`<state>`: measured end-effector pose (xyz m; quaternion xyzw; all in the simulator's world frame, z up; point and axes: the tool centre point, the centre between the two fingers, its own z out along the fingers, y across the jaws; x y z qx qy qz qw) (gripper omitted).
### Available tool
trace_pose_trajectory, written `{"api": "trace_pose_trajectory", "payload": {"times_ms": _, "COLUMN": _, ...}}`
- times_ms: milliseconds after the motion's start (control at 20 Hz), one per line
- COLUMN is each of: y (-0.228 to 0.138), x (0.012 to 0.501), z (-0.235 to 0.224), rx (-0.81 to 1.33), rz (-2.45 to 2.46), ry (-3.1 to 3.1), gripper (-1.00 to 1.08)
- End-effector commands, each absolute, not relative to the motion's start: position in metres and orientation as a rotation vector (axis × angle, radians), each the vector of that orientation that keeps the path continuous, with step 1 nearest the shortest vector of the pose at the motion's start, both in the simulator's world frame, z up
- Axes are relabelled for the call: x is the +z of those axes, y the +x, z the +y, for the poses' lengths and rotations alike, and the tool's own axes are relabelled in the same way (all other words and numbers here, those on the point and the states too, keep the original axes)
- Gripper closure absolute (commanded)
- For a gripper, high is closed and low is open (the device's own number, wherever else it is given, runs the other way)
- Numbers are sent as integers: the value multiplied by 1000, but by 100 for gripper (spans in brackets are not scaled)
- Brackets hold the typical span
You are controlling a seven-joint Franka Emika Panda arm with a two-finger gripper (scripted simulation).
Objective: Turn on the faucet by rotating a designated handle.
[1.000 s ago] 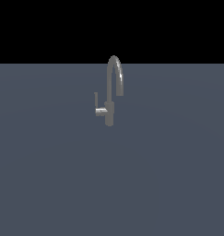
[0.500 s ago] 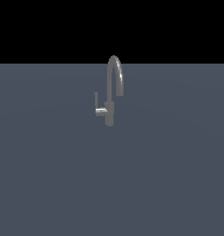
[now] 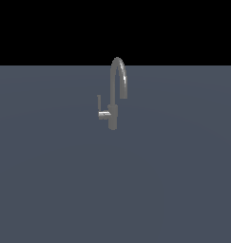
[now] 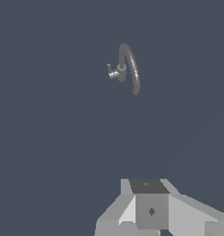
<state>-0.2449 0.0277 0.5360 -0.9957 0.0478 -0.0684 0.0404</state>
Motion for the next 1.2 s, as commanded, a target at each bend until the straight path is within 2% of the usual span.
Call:
{"api": "trace_pose_trajectory", "payload": {"times_ms": 0, "y": -244, "x": 550, "z": 34, "rx": -286, "rz": 218, "ry": -3049, "gripper": 108}}
{"api": "trace_pose_trajectory", "payload": {"times_ms": 600, "y": -235, "x": 618, "z": 94, "rx": -723, "rz": 634, "ry": -2991, "gripper": 108}}
{"api": "trace_pose_trajectory", "payload": {"times_ms": 1150, "y": -200, "x": 632, "z": 168, "rx": -1055, "rz": 961, "ry": -2888, "gripper": 108}}
